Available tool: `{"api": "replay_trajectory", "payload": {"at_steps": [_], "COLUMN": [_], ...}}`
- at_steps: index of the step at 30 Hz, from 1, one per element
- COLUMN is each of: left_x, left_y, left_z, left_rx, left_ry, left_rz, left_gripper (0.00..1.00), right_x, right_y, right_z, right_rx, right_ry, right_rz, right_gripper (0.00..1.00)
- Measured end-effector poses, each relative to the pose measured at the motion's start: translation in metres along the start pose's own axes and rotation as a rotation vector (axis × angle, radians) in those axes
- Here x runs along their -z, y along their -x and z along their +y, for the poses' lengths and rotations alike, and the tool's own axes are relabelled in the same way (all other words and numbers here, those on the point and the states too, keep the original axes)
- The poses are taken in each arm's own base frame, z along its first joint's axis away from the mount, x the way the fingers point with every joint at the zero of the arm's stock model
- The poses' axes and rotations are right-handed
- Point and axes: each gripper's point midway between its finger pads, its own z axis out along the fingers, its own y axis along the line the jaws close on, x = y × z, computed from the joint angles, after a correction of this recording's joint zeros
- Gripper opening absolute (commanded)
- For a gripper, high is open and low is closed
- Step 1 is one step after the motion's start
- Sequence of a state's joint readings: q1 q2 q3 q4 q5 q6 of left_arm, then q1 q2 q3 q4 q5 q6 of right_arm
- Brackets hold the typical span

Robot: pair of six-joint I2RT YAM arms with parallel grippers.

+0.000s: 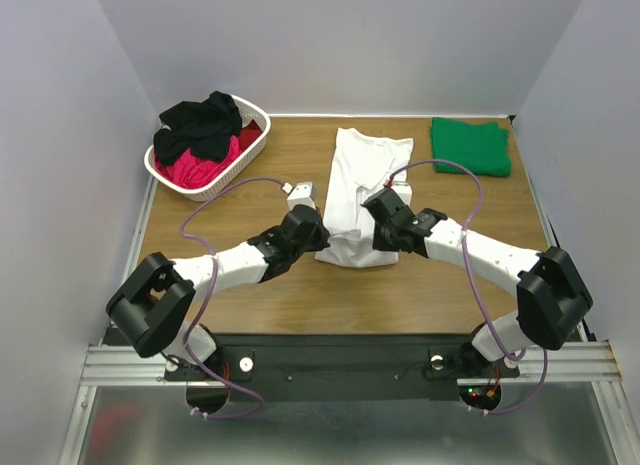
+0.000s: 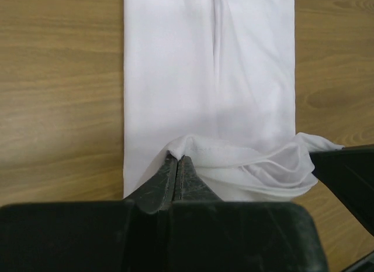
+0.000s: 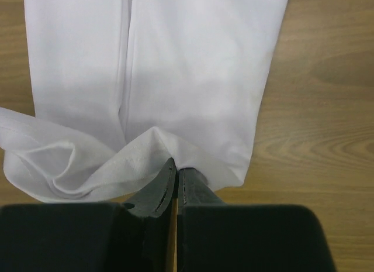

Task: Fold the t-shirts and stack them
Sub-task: Fold the tshirt

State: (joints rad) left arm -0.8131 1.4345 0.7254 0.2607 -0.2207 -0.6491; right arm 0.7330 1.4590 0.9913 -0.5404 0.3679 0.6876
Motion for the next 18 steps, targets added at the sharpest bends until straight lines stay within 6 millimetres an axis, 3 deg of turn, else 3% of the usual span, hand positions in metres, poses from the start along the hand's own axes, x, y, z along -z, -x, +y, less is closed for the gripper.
{"api": "replay_trajectory", "payload": {"at_steps": [5,10,18], "left_x": [-0.016,-0.042,-0.073], "left_y": [0.026,0.052,0.064], "left_z": [0.006,-0.008,-0.008], "left_rx": [-0.011,-0.038,-0.081], "left_ry": [0.023,-0.001,-0.010], "left_rz": [-0.043,-0.077,-0.068], "left_gripper": [0.00,0.00,0.00], "right_x": [-0.012,-0.026,-0.059], "right_y": [0.028,0.048,0.070], "right_z": [-0.014,-0.024,-0.036], "right_rx": [0.007,0.010,0.016], "right_ry": [-0.060,-0.098,-0.144], "right_rz": [-0.034,-0.054,-0.043], "right_gripper": [0.00,0.00,0.00]}}
